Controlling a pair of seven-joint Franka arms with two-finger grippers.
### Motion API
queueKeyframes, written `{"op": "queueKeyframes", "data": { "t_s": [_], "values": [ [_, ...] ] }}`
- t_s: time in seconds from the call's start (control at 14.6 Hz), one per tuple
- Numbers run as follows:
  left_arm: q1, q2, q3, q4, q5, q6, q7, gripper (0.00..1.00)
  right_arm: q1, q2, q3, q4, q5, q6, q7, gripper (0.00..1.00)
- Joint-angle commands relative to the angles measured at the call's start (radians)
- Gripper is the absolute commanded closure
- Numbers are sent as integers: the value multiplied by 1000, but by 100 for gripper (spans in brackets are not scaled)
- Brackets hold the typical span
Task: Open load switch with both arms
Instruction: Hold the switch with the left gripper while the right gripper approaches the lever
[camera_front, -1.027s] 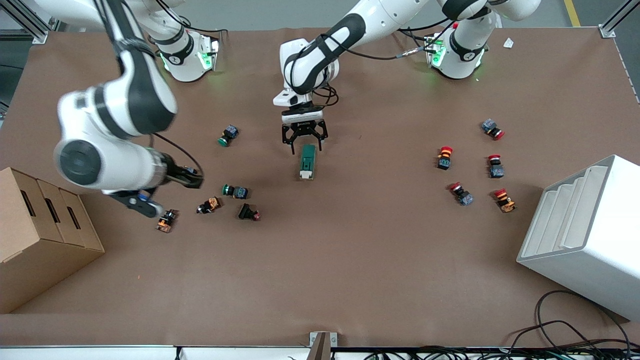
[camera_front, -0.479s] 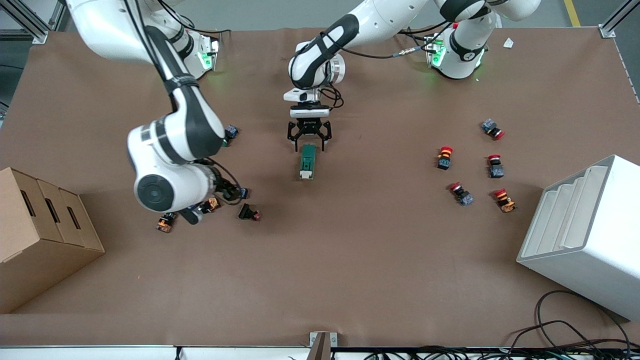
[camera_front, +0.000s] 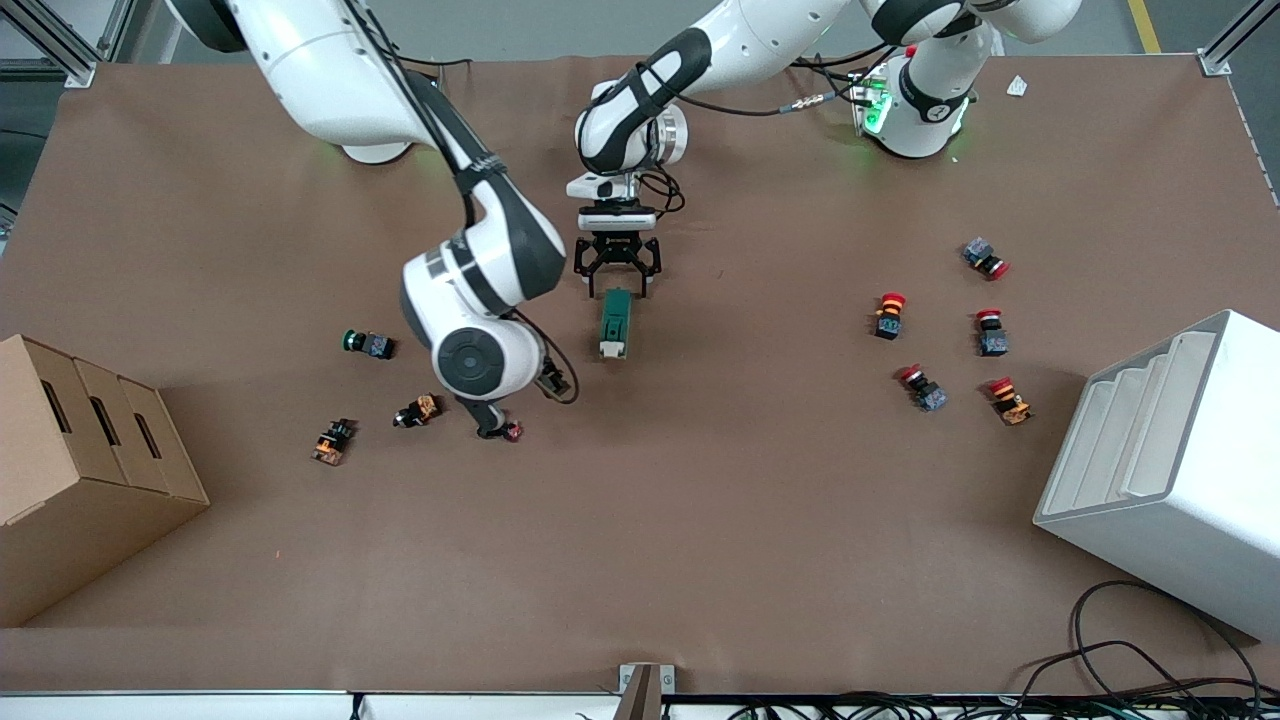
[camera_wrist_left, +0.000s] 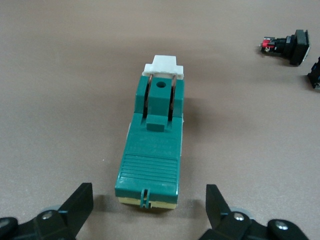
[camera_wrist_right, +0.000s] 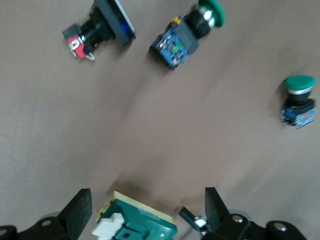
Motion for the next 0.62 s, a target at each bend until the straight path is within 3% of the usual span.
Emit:
{"op": "queueKeyframes", "data": {
  "t_s": [0.0, 0.55],
  "values": [
    [-16, 21, 7, 11, 19, -6, -10, 1, 56, 65, -11, 21, 19, 61, 72, 0],
    [-46, 62, 8, 27, 21, -60, -10, 1, 142, 100, -10, 19, 22, 102, 167, 0]
  ]
}}
